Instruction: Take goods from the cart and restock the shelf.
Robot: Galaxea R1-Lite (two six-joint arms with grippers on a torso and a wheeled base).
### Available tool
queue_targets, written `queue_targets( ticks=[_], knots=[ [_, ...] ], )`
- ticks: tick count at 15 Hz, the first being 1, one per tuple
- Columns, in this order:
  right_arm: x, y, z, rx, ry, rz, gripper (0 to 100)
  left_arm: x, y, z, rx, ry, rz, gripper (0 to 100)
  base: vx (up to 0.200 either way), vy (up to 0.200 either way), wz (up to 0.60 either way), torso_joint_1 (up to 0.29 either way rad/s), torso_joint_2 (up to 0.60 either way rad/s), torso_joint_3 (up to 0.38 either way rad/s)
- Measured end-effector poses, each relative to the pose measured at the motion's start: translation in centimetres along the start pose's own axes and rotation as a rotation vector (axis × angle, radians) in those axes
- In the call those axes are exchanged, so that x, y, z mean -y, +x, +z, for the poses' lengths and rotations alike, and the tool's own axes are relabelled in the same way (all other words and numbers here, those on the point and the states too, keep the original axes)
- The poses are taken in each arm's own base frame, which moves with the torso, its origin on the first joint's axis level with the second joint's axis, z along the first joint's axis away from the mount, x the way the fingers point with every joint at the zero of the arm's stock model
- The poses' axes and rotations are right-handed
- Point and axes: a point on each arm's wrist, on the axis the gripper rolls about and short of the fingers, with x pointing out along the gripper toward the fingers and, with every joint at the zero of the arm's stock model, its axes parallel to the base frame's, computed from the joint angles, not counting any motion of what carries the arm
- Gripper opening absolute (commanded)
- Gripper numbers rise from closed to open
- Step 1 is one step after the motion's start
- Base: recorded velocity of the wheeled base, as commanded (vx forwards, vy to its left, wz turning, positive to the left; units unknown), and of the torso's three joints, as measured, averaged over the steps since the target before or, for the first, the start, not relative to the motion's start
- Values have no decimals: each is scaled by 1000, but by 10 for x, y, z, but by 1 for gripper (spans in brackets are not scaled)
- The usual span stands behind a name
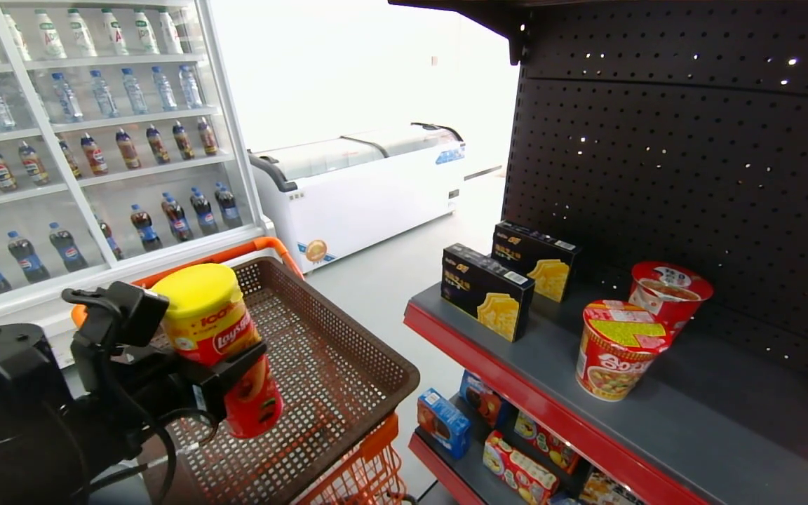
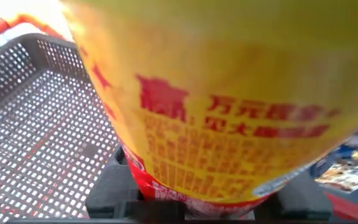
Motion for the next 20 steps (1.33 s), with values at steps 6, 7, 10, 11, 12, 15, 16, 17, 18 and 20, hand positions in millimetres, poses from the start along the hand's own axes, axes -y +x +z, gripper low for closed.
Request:
queue_targets(
  ticks=[6, 7, 10, 11, 12, 15, 16, 17, 18, 20],
  knots=[
    [0, 0, 0, 0, 0, 0, 100, 14, -64, -5, 15, 9, -6, 0, 0, 0, 0, 0, 0, 0],
    [0, 0, 0, 1, 0, 0, 100, 16, -74, -8, 23, 8, 6, 0, 0, 0, 0, 0, 0, 0],
    [0, 0, 0, 0, 0, 0, 100, 20, -102, -11, 43, -8, 20, 0, 0, 0, 0, 0, 0, 0],
    [0, 0, 0, 0, 0, 0, 100, 22, -112, -14, 33, -11, 20, 0, 0, 0, 0, 0, 0, 0],
    [0, 0, 0, 0, 0, 0, 100, 24, -123, -18, 24, -14, 20, 0, 0, 0, 0, 0, 0, 0],
    [0, 0, 0, 1, 0, 4, 100, 31, -159, -35, -60, -31, 13, 0, 0, 0, 0, 0, 0, 0],
    [0, 0, 0, 1, -3, 6, 100, 33, -170, -34, -69, -33, 10, 0, 0, 0, 0, 0, 0, 0],
    [0, 0, 0, 0, -2, 7, 100, 35, -178, -28, -21, -24, 6, 0, 0, 0, 0, 0, 0, 0],
    [0, 0, 0, 0, -3, 7, 100, 36, -184, -22, 31, -14, 4, 0, 0, 0, -600, -2, -2, 2],
    [0, 0, 0, 0, -3, 7, 100, 37, -189, -16, 85, 1, 2, 0, 0, 0, -600, 0, 2, 7]
  ],
)
